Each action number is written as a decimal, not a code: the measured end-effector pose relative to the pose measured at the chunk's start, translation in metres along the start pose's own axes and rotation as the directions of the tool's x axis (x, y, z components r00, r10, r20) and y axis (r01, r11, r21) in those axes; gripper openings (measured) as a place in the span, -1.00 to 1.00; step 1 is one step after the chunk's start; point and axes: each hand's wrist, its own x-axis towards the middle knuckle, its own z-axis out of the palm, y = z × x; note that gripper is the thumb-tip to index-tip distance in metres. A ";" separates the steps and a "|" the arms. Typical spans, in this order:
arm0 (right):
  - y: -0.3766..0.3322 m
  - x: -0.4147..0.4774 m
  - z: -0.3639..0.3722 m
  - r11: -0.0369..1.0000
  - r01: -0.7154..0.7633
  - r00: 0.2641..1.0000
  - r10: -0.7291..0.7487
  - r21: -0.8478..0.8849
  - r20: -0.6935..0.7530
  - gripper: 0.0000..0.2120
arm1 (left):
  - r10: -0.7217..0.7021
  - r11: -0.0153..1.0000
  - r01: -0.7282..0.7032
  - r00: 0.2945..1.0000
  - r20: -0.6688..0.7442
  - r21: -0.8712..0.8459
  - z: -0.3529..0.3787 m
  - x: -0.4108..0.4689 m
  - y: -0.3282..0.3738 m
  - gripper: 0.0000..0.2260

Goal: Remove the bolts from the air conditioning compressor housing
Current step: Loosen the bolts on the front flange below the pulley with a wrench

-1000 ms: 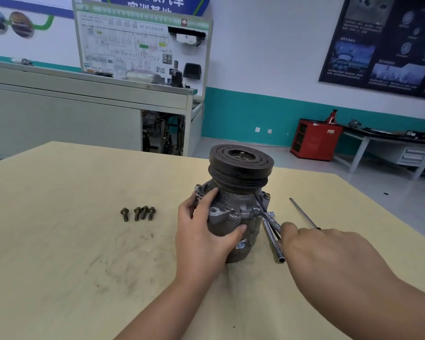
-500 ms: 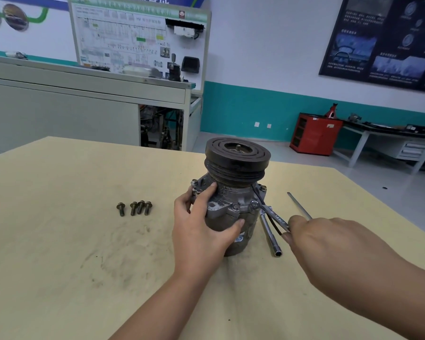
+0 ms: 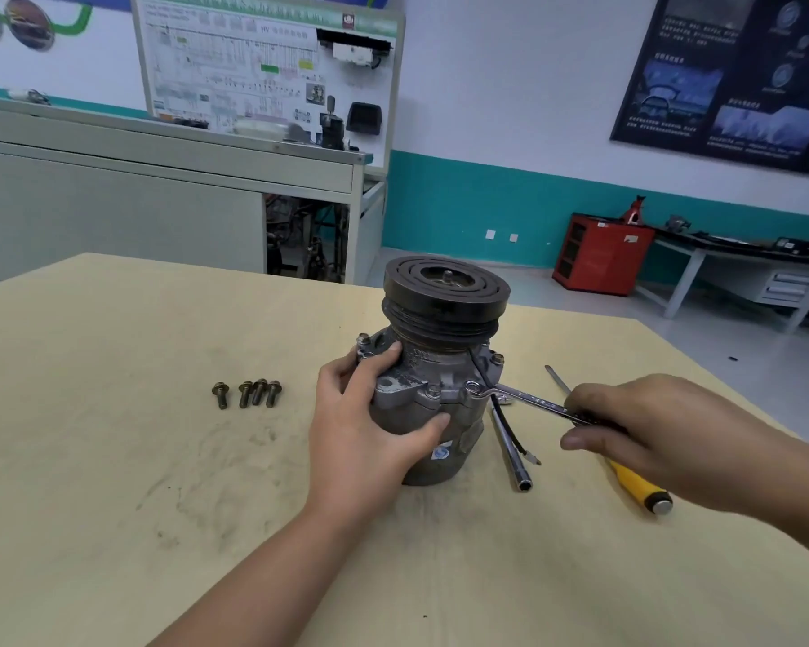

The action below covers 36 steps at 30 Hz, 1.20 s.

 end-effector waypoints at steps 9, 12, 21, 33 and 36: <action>0.035 0.033 0.010 0.924 0.127 0.992 -0.114 0.360 -0.059 -0.71 | 0.029 0.999 -0.028 0.999 0.041 -0.021 -0.007 0.010 -0.008 -0.37; 0.047 0.047 0.012 0.905 0.146 0.989 -0.141 0.400 -0.042 -0.71 | 0.017 0.999 -0.016 0.999 0.044 -0.028 -0.007 0.009 -0.008 -0.40; 0.054 0.106 0.016 0.979 0.141 0.989 -0.133 0.148 -0.059 -0.84 | 0.039 0.999 -0.039 0.999 0.012 -0.018 -0.004 0.007 -0.006 -0.39; 0.052 0.092 0.022 0.974 0.142 0.927 -0.069 0.175 -0.369 -0.86 | -0.025 0.999 0.028 0.994 0.108 -0.028 -0.007 0.011 -0.015 -0.28; 0.056 0.077 0.021 0.999 0.041 0.961 -0.033 0.023 -0.274 -0.85 | -0.047 0.993 0.067 0.980 0.196 -0.099 -0.009 0.014 -0.015 -0.21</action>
